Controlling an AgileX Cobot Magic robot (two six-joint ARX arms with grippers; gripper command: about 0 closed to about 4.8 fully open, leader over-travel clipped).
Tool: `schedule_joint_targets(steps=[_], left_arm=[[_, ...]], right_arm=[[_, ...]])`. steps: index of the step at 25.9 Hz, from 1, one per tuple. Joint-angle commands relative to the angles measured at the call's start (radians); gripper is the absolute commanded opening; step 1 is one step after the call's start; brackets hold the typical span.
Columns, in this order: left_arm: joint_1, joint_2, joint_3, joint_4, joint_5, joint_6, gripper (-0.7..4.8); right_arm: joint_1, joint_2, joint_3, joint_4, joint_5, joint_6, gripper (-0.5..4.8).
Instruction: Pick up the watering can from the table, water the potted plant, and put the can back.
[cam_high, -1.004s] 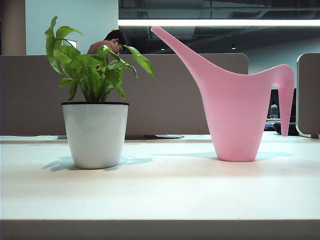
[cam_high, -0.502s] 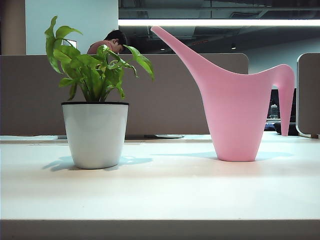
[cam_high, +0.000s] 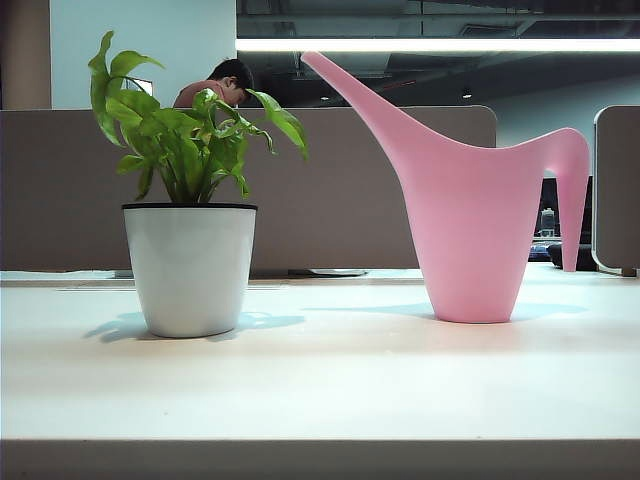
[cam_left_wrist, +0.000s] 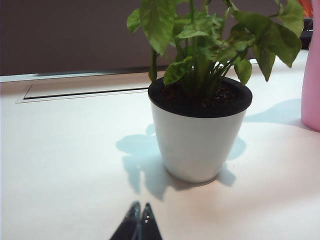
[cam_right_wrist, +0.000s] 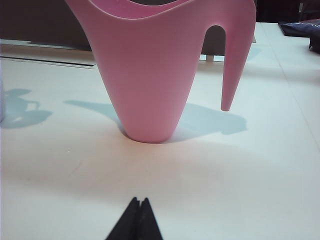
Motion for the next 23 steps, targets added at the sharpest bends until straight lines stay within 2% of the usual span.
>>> schedule_joint_targets(steps=[1, 2, 5, 7, 23], left_arm=[[0.002, 0.000, -0.035, 0.013, 0.013, 0.008, -0.06], [0.002, 0.000, -0.043, 0.020, -0.011, 0.008, -0.05], [0.002, 0.000, -0.050, 0.062, -0.032, 0.018, -0.05], [0.002, 0.000, -0.050, 0.084, -0.031, 0.041, -0.06], [0.002, 0.000, -0.050, 0.086, -0.030, 0.037, -0.05]], right_arm=[[0.073, -0.001, -0.006, 0.011, 0.098, -0.025, -0.09], [0.102, -0.001, -0.006, 0.011, 0.152, -0.030, -0.09], [0.140, -0.001, -0.006, 0.013, 0.194, -0.030, -0.09], [0.154, -0.001, -0.006, 0.012, 0.196, -0.030, -0.09], [0.162, -0.001, -0.006, 0.023, 0.195, -0.028, -0.08]])
